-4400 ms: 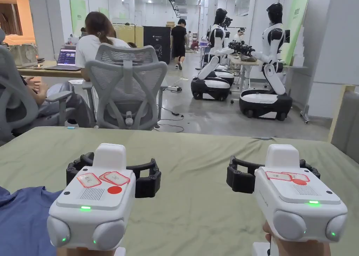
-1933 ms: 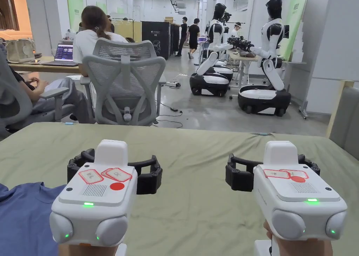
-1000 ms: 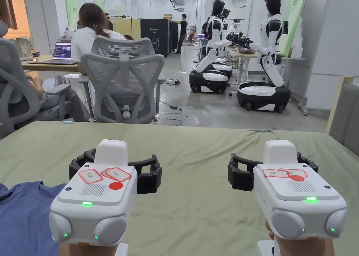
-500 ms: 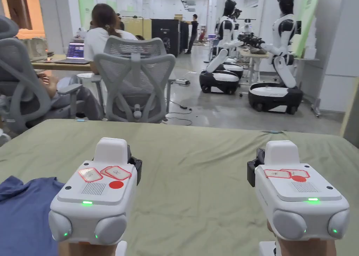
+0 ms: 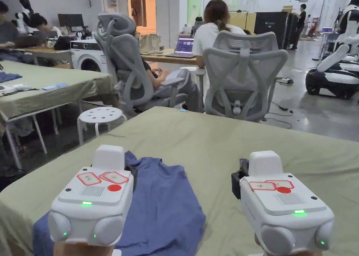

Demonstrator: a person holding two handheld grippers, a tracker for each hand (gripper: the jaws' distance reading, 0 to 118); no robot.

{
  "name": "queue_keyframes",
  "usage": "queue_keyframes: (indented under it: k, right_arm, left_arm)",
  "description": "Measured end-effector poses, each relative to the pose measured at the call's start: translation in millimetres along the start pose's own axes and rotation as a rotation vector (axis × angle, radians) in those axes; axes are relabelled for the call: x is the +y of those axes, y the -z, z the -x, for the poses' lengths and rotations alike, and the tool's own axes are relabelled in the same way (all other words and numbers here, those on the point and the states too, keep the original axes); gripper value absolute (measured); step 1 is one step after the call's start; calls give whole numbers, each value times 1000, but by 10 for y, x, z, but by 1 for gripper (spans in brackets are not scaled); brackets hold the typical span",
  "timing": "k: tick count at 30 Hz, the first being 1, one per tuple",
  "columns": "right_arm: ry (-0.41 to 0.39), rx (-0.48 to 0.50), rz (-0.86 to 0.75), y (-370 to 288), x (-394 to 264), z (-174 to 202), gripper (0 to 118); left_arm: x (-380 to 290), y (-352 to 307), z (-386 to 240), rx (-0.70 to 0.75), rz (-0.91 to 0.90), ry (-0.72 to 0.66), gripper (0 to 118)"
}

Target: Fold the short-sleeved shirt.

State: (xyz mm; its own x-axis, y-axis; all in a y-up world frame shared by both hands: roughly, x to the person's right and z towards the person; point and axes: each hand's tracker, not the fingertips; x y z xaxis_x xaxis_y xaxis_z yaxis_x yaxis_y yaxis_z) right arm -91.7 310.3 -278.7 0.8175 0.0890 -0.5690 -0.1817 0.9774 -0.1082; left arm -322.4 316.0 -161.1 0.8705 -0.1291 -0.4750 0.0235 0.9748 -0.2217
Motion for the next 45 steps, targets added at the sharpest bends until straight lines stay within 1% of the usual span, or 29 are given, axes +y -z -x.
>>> queue_keyframes:
  k: [4,7,9,11,15,16,17,18,19,20,21,22,23,25,26,27,28,29,30,31,32,33,34,35,36,37,38,41,45]
  right_arm:
    - [-1,23,22,203,-56,-3,1]
    - [-2,29,47,376,-125,-50,1]
    - [-9,33,71,519,-183,-86,1]
    - [0,37,96,669,-254,-122,1]
    - [-3,38,147,976,-410,-173,1]
    - [-5,37,155,1048,-444,-187,1]
    - [-7,35,163,1113,-475,-203,1]
    - [-5,31,170,1156,-512,-218,1]
    - [-3,30,177,1207,-541,-238,1]
    - [-2,29,184,1256,-571,-258,1]
    - [-3,24,190,1298,-602,-279,1]
    - [-5,18,197,1316,-626,-286,1]
    - [-3,11,204,1338,-654,-312,1]
    - [0,5,220,1365,-708,-375,1]
    - [-3,0,228,1362,-735,-395,1]
    - [-6,-9,232,1347,-755,-434,1]
    - [-6,-18,236,1327,-766,-477,1]
    - [-1,-25,237,1294,-771,-528,1]
    - [12,-37,236,1255,-766,-577,1]
    - [27,-51,235,1210,-760,-638,1]
    - [39,-60,228,1140,-745,-711,1]
    - [46,-74,225,1058,-722,-778,1]
    - [48,-90,216,963,-697,-841,1]
    - [47,-110,207,863,-669,-921,1]
    - [47,-130,193,751,-640,-1014,1]
    - [47,-149,187,650,-614,-1104,1]
    - [48,-174,180,526,-576,-1176,1]
    - [78,-252,143,129,-502,-1510,1]
    - [92,-362,110,-437,-449,-1939,1]
  left_arm:
    - [-104,460,-92,-59,111,28,0]
    - [-247,1126,-237,-184,258,25,0]
    - [-385,1646,-397,-237,384,61,0]
    - [-543,2190,-496,-304,518,17,0]
    - [-881,3099,-681,-329,726,-7,0]
    - [-926,3191,-738,-318,731,9,0]
    - [-948,3299,-762,-322,716,15,11]
    - [-969,3393,-790,-318,717,27,37]
    - [-1000,3472,-815,-313,715,43,85]
    - [-1061,3540,-826,-318,706,48,112]
    - [-1114,3599,-841,-322,704,45,118]
    - [-1166,3681,-883,-313,717,35,109]
    - [-1257,3745,-915,-318,763,-2,103]
    - [-1465,3801,-979,-343,850,-42,97]
    - [-1482,3769,-1007,-330,793,12,98]
    - [-1411,3752,-1033,-337,792,53,95]
    - [-1339,3760,-979,-334,802,29,72]
    - [-1244,3698,-954,-341,759,20,27]
    - [-1181,3653,-944,-312,712,20,2]
    - [-1164,3636,-940,-263,708,30,2]
    - [-1139,3612,-902,-311,734,23,2]
    - [-1068,3562,-936,-316,747,20,2]
    - [-944,3458,-992,-314,723,27,2]
    - [-755,3320,-1067,-322,640,44,2]
    - [-567,3209,-1126,-349,593,15,2]
    - [-389,3096,-1217,-383,571,1,2]
    - [-215,2960,-1351,-420,532,18,2]
    - [260,2531,-1823,-551,421,21,2]
    - [780,1921,-2726,-756,312,5,2]
